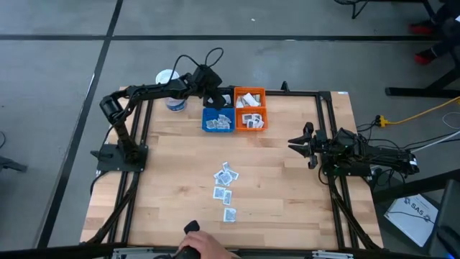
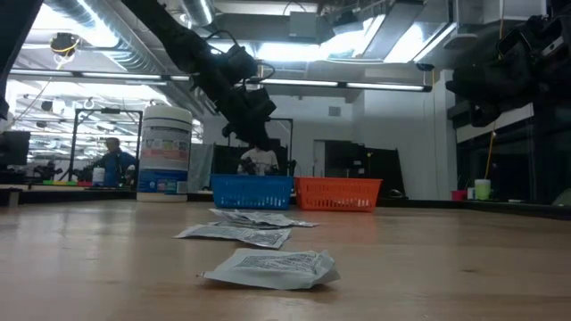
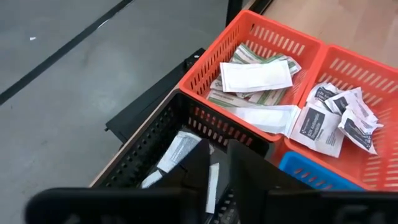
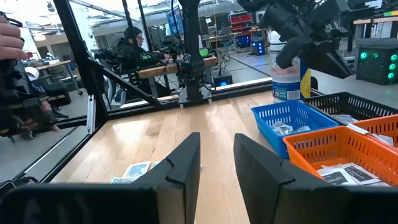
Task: Pick & Place First Aid Supplies
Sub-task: Put the alcohol pad into the black bin
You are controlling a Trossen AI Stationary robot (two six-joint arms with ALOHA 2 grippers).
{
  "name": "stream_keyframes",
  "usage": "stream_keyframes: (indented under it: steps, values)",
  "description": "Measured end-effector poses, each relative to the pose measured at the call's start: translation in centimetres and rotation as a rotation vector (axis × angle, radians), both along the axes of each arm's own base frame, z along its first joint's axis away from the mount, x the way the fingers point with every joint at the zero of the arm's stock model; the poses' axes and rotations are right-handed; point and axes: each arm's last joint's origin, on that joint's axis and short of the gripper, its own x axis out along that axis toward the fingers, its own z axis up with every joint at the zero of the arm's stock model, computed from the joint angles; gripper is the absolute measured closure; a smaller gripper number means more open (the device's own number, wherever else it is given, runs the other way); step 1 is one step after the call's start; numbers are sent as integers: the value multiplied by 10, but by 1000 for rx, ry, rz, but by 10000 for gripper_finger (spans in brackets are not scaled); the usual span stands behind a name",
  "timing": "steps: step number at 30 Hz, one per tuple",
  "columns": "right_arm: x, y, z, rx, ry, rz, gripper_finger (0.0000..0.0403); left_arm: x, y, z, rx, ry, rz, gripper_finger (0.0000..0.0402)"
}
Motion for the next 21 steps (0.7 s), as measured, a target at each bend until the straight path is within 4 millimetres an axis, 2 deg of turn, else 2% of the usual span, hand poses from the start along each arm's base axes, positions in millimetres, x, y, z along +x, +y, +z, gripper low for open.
stream_keyframes:
  steps: [5,8,14,21]
  values:
    - [0,0,0,0,0,0,303,0,0,0,3,2,3,291]
    - [0,0,0,0,0,0,303,1,-1,0,3,2,1,270]
    - [0,0,0,0,0,0,303,5,-14,13,43,-13,-61,261]
    - [0,0,0,0,0,0,303,18,-41,25,92,-26,-167,261]
